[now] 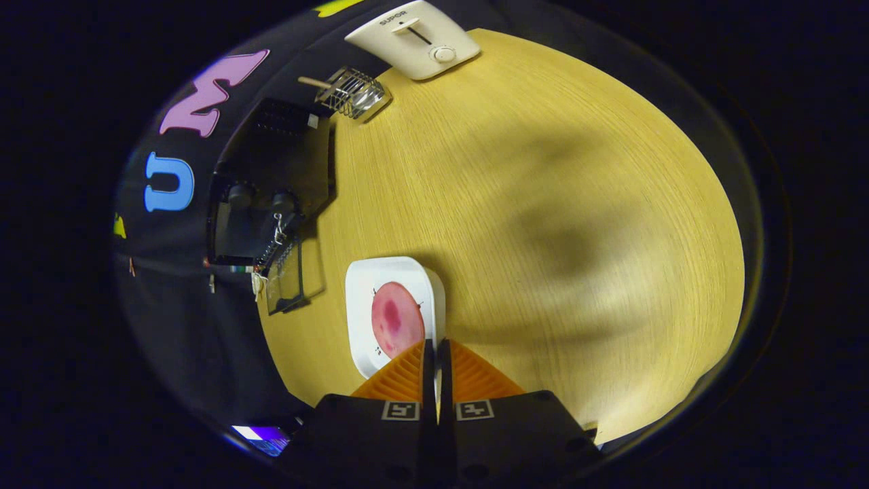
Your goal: Open the toaster oven, put the food inside, and close the toaster oven door.
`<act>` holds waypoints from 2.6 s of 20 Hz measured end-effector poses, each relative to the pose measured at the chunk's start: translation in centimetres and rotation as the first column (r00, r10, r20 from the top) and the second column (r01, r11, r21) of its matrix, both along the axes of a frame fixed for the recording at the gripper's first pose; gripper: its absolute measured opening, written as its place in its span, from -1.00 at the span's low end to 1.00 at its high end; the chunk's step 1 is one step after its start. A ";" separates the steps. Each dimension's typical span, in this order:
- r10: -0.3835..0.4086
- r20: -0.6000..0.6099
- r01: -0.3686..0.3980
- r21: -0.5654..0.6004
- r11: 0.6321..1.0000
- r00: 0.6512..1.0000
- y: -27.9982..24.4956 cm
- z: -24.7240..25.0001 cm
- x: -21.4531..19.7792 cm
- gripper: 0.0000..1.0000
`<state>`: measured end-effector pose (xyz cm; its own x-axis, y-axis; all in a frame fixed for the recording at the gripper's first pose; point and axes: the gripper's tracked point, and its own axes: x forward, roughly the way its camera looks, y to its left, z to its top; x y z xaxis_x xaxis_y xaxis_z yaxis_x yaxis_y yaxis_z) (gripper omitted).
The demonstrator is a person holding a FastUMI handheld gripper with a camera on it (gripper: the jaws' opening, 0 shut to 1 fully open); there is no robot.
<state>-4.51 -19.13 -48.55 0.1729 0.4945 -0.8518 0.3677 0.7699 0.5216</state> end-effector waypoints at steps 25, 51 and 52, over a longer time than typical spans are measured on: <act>-0.796 -0.030 0.783 0.203 0.588 0.605 29.8 5.7 9.3 -0.90; -0.808 0.073 0.763 0.289 0.578 0.585 33.5 6.9 15.3 0.96; -0.785 0.089 0.740 0.284 0.610 0.613 33.2 7.3 14.2 0.96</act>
<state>9.74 14.07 -41.27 0.7076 0.2581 -0.6577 0.6508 0.1244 0.7490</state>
